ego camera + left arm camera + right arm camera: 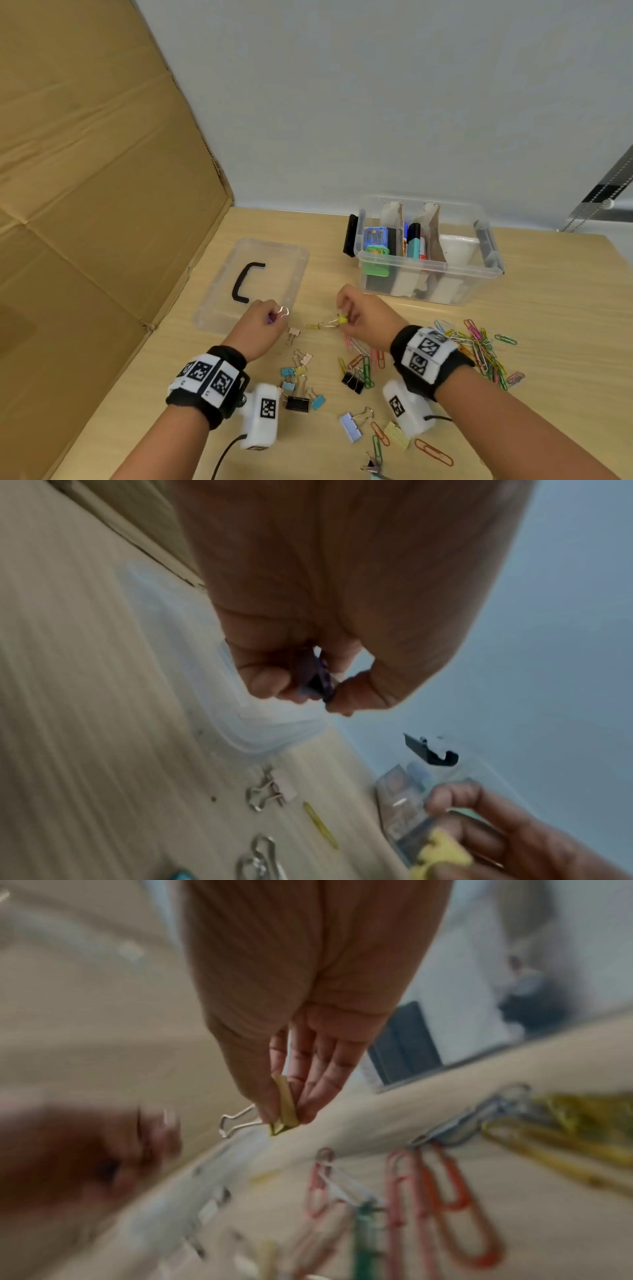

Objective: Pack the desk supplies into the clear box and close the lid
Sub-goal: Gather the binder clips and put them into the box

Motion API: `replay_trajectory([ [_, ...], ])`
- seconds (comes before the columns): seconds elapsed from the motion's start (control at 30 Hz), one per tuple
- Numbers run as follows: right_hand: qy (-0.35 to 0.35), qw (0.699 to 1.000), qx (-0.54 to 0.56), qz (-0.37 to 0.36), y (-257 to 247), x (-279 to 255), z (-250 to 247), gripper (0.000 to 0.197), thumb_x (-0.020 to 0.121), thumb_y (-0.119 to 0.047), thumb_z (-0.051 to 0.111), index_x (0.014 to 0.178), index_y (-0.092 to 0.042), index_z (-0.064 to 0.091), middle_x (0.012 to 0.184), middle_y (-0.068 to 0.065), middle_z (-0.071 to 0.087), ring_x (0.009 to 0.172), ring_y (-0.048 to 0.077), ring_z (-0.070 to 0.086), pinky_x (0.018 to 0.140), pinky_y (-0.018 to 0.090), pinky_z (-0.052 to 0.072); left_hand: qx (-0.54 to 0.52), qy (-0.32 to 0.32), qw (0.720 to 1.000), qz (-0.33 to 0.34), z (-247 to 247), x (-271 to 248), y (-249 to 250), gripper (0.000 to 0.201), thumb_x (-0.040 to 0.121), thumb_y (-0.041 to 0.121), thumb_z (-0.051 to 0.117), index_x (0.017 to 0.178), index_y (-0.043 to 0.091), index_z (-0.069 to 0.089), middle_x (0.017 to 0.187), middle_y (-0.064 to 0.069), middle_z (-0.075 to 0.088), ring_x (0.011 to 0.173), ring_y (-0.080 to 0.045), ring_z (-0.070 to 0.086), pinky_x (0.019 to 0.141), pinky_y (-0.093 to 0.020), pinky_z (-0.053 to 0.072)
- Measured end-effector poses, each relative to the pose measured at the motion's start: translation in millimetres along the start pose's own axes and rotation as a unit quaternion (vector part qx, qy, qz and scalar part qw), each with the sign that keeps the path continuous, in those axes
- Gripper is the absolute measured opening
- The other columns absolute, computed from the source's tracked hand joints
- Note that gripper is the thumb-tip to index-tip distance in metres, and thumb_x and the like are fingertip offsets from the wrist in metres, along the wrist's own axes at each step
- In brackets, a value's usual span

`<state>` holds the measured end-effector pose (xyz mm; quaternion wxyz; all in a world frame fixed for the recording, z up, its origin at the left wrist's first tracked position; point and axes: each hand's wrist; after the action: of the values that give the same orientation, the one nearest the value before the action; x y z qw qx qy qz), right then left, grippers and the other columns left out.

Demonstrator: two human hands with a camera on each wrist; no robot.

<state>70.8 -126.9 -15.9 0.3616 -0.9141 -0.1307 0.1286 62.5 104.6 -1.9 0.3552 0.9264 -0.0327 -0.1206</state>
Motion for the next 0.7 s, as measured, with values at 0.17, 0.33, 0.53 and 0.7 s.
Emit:
replay_trajectory([
  [0.17, -0.036, 0.837, 0.531, 0.126, 5.9, -15.4, -9.0, 0.031, 0.09, 0.006, 0.049, 0.114, -0.012, 0.053, 0.086, 0.008, 0.056, 0.084, 0.025, 0.064, 0.082, 0.033, 0.054, 0.084, 0.007, 0.996, 0.004, 8.8, 13.0, -3.6, 0.007, 0.091, 0.024, 0.052, 0.093, 0.017, 0.054, 0.095, -0.001, 0.047, 0.076, -0.012, 0.047, 0.07, -0.022, 0.035],
  [0.33, -0.045, 0.794, 0.592, 0.132, 0.1, -15.5, -3.3, 0.01, 0.082, -0.002, 0.055, 0.087, -0.011, 0.053, 0.076, 0.006, 0.049, 0.068, 0.02, 0.055, 0.069, 0.033, 0.05, 0.198, -0.004, 0.98, 0.004, 18.2, 17.6, -1.1, 0.032, 0.086, 0.041, 0.062, 0.104, 0.015, 0.059, 0.101, -0.001, 0.052, 0.086, -0.017, 0.055, 0.078, -0.026, 0.045],
  [0.53, -0.063, 0.994, 0.043, 0.076, -34.5, -6.0, 32.1, 0.021, 0.083, -0.035, 0.067, 0.093, -0.019, 0.057, 0.079, -0.008, 0.052, 0.069, 0.008, 0.049, 0.06, 0.022, 0.039, 0.292, -0.013, 0.956, -0.005, 31.5, 17.9, 5.2, 0.032, 0.088, 0.037, 0.058, 0.107, 0.01, 0.059, 0.108, -0.008, 0.056, 0.098, -0.024, 0.06, 0.082, -0.032, 0.048],
  [0.7, -0.118, 0.985, -0.123, 0.033, -47.9, 0.5, 56.2, 0.031, 0.086, -0.034, 0.061, 0.109, -0.014, 0.054, 0.11, 0.008, 0.058, 0.101, 0.029, 0.057, 0.096, 0.046, 0.041, 0.256, -0.026, 0.966, -0.027, 33.5, 17.2, 3.3, 0.031, 0.084, 0.036, 0.058, 0.1, 0.009, 0.061, 0.103, -0.009, 0.058, 0.091, -0.024, 0.062, 0.076, -0.031, 0.049],
])
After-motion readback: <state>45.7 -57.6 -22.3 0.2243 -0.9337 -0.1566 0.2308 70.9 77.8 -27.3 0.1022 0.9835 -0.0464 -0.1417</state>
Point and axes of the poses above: each hand's wrist, its own x-axis towards the middle knuckle, its own z-axis out of the palm, y = z × x
